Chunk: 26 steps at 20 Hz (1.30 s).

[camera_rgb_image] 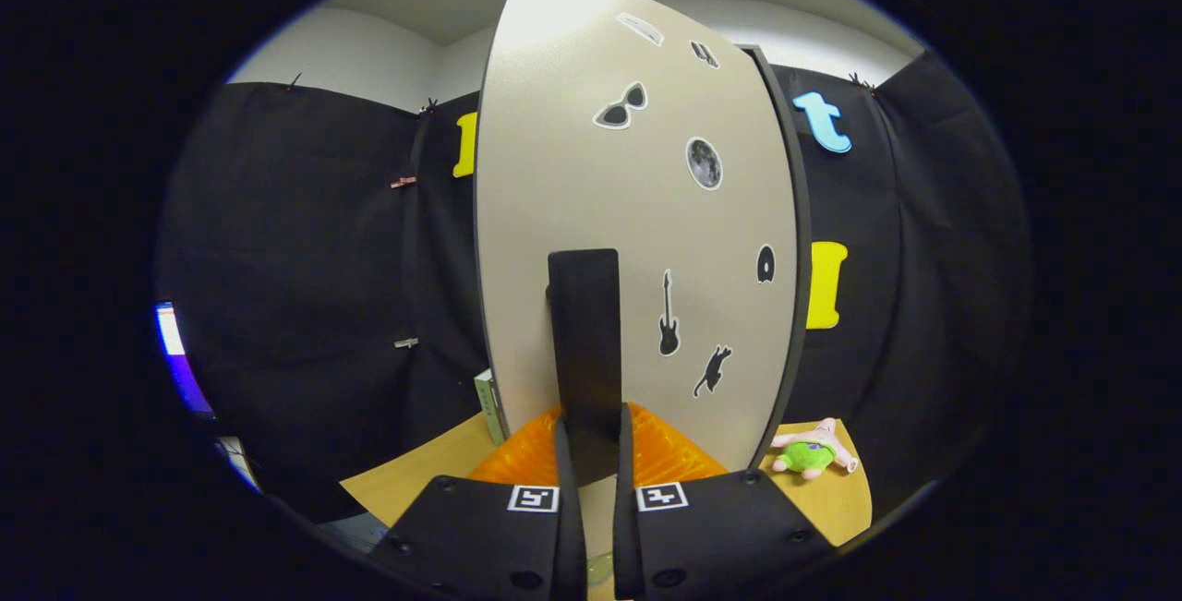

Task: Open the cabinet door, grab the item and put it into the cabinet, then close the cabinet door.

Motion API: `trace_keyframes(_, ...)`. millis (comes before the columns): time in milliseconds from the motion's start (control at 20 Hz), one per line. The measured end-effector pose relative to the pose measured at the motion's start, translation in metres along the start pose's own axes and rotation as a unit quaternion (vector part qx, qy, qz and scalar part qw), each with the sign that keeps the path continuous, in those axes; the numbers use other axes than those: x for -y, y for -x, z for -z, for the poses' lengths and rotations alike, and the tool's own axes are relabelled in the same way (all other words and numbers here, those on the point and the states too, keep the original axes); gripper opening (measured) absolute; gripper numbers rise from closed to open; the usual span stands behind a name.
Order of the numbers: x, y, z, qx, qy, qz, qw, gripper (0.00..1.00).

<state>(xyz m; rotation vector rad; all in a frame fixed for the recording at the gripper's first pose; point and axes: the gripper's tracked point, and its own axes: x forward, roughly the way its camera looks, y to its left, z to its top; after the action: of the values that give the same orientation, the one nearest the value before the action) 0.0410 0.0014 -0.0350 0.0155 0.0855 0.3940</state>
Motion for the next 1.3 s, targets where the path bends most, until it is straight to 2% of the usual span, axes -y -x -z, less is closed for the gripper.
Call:
trace_keyframes(250, 0.015, 0.014, -0.001, 0.007, -0.005, -0.002, 1.000, 0.15)
trace_keyframes(550, 0.031, 0.022, -0.001, 0.018, 0.000, 0.026, 0.999, 0.15)
trace_keyframes(850, 0.047, 0.028, -0.003, 0.030, -0.012, 0.064, 0.997, 0.14)
trace_keyframes(1300, 0.082, 0.042, -0.004, 0.044, -0.027, 0.144, 0.988, 0.14)
